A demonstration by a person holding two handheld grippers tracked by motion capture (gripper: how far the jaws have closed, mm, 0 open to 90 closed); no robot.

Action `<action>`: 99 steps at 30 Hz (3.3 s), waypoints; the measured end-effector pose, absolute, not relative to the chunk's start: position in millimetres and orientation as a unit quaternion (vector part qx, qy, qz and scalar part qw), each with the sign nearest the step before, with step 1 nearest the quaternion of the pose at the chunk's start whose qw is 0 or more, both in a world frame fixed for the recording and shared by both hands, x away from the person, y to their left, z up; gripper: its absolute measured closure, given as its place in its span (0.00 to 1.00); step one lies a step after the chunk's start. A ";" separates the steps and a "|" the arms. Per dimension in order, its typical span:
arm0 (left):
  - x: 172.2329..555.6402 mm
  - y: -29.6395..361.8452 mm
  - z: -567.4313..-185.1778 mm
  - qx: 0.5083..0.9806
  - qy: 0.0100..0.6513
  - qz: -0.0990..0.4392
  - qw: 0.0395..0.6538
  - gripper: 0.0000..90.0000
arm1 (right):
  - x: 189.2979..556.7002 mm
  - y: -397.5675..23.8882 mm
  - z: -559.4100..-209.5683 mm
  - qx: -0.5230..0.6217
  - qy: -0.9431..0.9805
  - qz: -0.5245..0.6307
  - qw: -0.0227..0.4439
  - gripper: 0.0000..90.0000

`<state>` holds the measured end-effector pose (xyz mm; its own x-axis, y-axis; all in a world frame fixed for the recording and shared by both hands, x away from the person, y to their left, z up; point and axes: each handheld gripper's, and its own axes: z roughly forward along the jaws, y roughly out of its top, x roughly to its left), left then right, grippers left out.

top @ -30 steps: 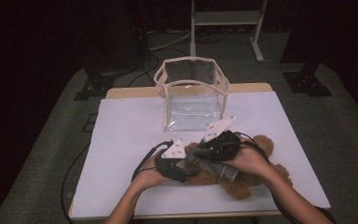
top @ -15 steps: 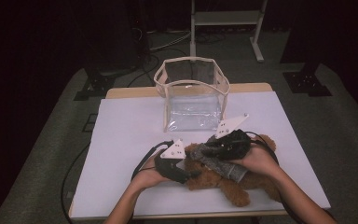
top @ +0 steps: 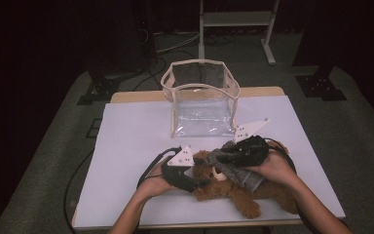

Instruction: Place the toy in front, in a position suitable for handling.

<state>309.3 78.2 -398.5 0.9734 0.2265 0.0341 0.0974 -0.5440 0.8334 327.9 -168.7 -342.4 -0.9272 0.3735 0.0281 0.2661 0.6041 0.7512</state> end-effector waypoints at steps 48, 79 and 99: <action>301.9 74.8 -396.1 0.887 0.057 0.045 0.456 0.36 | 320.3 -179.0 -340.6 0.177 0.897 0.399 0.068 0.81; 296.8 69.6 -390.7 0.889 0.045 0.047 0.454 0.31 | 307.2 -183.3 -350.3 0.159 0.912 0.375 0.046 0.81; 302.7 70.9 -391.3 0.888 0.068 0.030 0.454 0.19 | 294.9 -198.4 -358.8 0.171 0.910 0.377 0.028 0.81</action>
